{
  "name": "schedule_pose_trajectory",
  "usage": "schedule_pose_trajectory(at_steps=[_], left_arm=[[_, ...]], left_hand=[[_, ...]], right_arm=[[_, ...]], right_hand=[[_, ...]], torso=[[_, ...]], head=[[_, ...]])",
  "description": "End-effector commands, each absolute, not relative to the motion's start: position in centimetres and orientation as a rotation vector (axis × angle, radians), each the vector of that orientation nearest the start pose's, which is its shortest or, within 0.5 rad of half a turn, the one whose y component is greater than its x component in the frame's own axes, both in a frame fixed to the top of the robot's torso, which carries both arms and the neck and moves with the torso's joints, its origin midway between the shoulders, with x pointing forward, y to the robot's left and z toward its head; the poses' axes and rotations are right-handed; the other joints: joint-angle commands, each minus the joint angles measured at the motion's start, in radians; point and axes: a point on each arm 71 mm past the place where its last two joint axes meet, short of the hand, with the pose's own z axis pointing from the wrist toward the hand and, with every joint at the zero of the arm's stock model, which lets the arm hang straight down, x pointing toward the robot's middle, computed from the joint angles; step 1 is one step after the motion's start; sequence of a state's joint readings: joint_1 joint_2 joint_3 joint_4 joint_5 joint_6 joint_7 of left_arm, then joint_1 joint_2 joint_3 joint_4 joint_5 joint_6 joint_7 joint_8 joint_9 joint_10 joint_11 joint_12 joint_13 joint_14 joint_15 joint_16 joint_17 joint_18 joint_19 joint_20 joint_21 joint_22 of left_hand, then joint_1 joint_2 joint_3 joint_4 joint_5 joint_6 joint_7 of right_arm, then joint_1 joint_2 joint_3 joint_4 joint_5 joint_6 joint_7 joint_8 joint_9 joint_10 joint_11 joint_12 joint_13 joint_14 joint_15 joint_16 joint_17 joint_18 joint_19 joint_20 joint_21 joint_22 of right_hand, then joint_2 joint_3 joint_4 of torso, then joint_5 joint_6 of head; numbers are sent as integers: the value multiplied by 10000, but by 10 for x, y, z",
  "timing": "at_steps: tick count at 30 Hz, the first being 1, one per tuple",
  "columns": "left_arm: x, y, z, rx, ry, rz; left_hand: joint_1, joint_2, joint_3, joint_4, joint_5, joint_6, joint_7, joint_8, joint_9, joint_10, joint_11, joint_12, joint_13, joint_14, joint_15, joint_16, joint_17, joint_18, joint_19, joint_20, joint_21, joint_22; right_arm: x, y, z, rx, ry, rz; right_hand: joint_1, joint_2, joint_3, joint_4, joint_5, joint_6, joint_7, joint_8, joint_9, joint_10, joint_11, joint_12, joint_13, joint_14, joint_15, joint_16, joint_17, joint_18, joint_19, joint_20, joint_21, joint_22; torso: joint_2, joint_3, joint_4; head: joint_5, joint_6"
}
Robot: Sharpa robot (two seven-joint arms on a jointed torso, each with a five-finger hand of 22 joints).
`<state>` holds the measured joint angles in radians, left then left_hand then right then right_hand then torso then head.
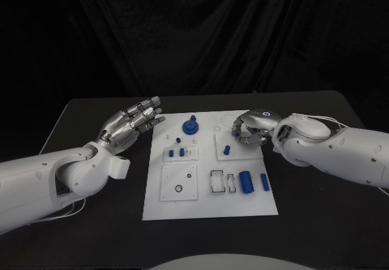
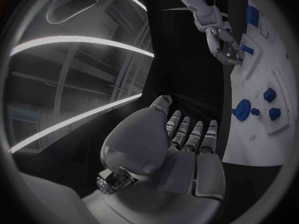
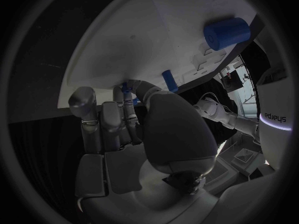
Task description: Assemble the parts on the task board
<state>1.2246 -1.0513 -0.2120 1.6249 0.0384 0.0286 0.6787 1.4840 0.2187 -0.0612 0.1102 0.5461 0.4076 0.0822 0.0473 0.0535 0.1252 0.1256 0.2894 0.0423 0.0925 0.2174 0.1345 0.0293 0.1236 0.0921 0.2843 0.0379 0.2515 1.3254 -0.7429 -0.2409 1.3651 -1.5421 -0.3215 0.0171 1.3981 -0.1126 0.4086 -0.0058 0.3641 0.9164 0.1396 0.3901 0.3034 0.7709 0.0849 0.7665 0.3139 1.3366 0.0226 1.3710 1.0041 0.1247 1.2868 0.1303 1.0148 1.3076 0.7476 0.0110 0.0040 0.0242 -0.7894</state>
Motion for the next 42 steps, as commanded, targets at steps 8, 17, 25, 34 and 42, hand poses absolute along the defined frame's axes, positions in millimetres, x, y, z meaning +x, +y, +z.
schedule_pose_trajectory(at_steps=[8,17,25,34,42], left_arm=[[437,270,-194,-10067,12782,-19118],[437,271,-194,-10085,12815,-19105],[437,271,-194,-10100,12831,-19069],[436,270,-194,-10131,12872,-19057],[436,267,-194,-10176,12922,-19099]], left_hand=[[-69,-54,122,-34,60,70,114,32,-4,4,39,58,11,17,82,70,12,145,36,67,14,25],[-106,-64,191,-66,61,137,194,46,6,0,4,72,11,30,105,97,14,120,64,68,23,41],[-130,-63,247,-88,67,171,245,54,10,2,-16,92,12,39,118,115,16,106,86,69,31,53],[-146,-65,280,-101,70,192,269,58,13,22,-3,138,19,44,124,125,17,100,109,70,40,75],[-158,-68,298,-108,69,198,288,58,14,30,6,154,21,45,127,129,17,96,114,71,42,70]], right_arm=[[505,-196,-207,-4223,16765,5392],[500,-193,-201,-4135,16222,5708],[499,-190,-181,-4090,15594,5978],[498,-189,-153,-3955,15233,6244],[487,-179,-147,-4133,15283,6635]], right_hand=[[229,195,206,-267,32,122,-16,73,153,263,-76,196,75,-7,-167,13,-27,-26,43,-165,53,1030],[472,270,590,-526,-596,64,-10,14,300,532,-128,228,73,-85,-236,-116,-286,-10,1,-259,-27,1013],[383,182,698,-517,-637,-18,17,-55,344,505,-94,84,1,-162,-220,-252,-533,11,-53,-258,-147,970],[357,160,765,-510,-657,-33,23,-72,382,511,-83,5,-42,-194,-211,-328,-645,27,-93,-250,-237,940],[348,140,782,-510,-668,-64,29,-92,396,537,-81,-13,-55,-140,-211,-301,-538,10,-56,-248,-170,959]], torso=[[3,-9,16],[1,-6,17],[-3,-6,7],[4,-10,18],[1,-12,14]], head=[[17,-35],[33,-74],[85,-90],[119,-89],[170,-137]])
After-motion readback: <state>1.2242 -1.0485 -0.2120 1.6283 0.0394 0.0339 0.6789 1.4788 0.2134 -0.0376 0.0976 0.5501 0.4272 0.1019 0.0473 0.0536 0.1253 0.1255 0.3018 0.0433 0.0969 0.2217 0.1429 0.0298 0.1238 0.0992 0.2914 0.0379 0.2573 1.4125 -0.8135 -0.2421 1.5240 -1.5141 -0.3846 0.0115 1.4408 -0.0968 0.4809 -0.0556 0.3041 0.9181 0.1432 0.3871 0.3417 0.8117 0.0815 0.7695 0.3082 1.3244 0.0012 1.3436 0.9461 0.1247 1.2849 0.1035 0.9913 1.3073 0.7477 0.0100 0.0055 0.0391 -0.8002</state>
